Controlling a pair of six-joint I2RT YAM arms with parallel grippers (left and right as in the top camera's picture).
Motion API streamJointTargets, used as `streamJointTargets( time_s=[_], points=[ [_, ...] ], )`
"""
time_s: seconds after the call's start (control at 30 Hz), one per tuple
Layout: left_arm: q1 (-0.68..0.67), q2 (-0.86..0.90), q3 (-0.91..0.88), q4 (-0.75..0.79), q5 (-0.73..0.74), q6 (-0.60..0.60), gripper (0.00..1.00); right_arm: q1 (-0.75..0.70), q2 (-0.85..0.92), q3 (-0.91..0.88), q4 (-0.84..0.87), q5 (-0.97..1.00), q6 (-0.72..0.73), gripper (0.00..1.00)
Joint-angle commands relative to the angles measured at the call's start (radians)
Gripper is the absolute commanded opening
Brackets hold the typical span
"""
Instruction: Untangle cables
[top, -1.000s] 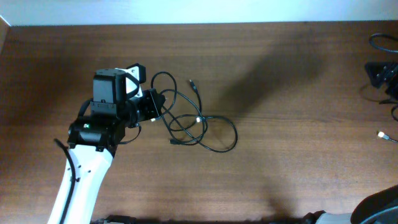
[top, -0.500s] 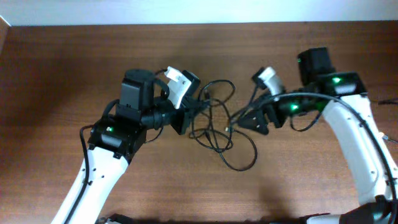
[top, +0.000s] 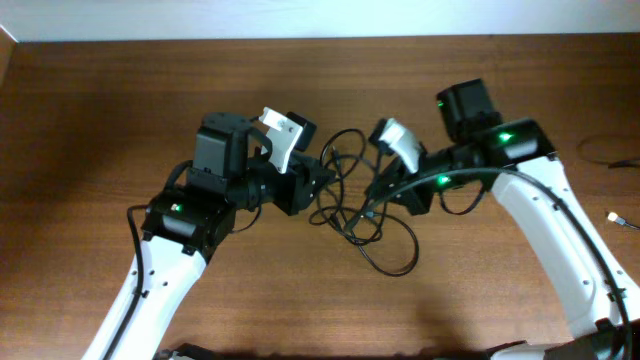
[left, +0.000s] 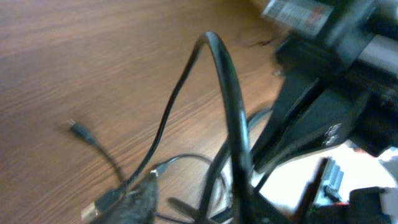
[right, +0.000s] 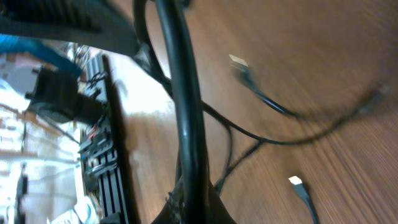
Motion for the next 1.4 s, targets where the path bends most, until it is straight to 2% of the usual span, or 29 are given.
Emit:
streamJointTargets(
  time_s=[0.0, 0.07, 0.13, 0.2, 0.23, 0.27, 0.47, 0.6, 0.7, 0.8, 0.83, 1.0, 1.1, 1.2, 1.27, 1.33, 1.37],
  points=[
    [0.002, -0.013, 0.002, -0.083, -0.218, -0.002, 0.80, -0.143, -0.020, 0.003, 0.000, -0.018, 0.111, 0.04],
    [0.002, -0.013, 0.002, -0.119, -0.259, 0.002, 0.86, -0.210, -0.032, 0.003, -0.010, -0.060, 0.111, 0.04],
    [0.002, -0.013, 0.002, -0.166, -0.366, 0.001, 0.79, -0.236, -0.072, 0.003, -0.005, -0.062, 0.111, 0.04],
    [0.002, -0.013, 0.002, -0.198, -0.409, 0.001, 0.75, -0.236, -0.116, 0.003, -0.003, -0.062, 0.114, 0.04],
    [0.002, -0.013, 0.002, -0.214, -0.403, 0.001, 0.91, -0.236, -0.156, 0.003, -0.002, -0.062, 0.114, 0.04],
    [0.002, -0.013, 0.002, -0.225, -0.383, 0.000, 1.00, -0.236, -0.194, 0.003, -0.003, -0.063, 0.121, 0.04],
    [0.002, -0.012, 0.001, -0.217, -0.072, 0.000, 0.99, -0.235, -0.437, 0.003, 0.094, -0.071, 0.231, 0.04],
    [0.000, -0.010, 0.002, -0.142, 0.168, 0.000, 0.99, -0.235, -0.484, 0.003, 0.091, -0.100, 0.230, 0.04],
    [-0.018, -0.008, 0.002, -0.109, 0.192, -0.004, 0.99, -0.235, -0.483, 0.003, 0.092, -0.160, 0.230, 0.04],
    [-0.132, 0.038, 0.001, -0.083, 0.187, -0.003, 0.99, -0.235, -0.483, 0.003, 0.092, -0.166, 0.230, 0.04],
    [-0.190, 0.103, 0.001, -0.033, 0.188, -0.006, 0.99, -0.235, -0.483, 0.003, 0.091, -0.167, 0.230, 0.04],
    [-0.207, 0.283, 0.001, 0.159, 0.192, -0.221, 1.00, -0.235, -0.483, 0.003, 0.076, -0.167, 0.230, 0.04],
    [-0.208, 0.306, 0.002, 0.225, 0.235, -0.254, 0.96, -0.235, -0.483, 0.003, 0.072, -0.167, 0.229, 0.04],
    [-0.254, 0.306, 0.001, 0.270, 0.195, -0.292, 0.99, -0.235, -0.483, 0.003, 0.072, -0.167, 0.230, 0.04],
    [-0.299, 0.306, 0.002, 0.287, 0.114, -0.295, 0.99, -0.235, -0.484, 0.003, 0.063, -0.167, 0.229, 0.04],
    [-0.338, 0.306, 0.001, 0.258, -0.035, -0.294, 0.87, -0.235, -0.484, 0.003, 0.063, -0.167, 0.230, 0.04],
    [-0.341, 0.306, 0.001, 0.222, -0.090, -0.294, 0.86, -0.235, -0.484, 0.003, 0.064, -0.167, 0.229, 0.04]
  ],
)
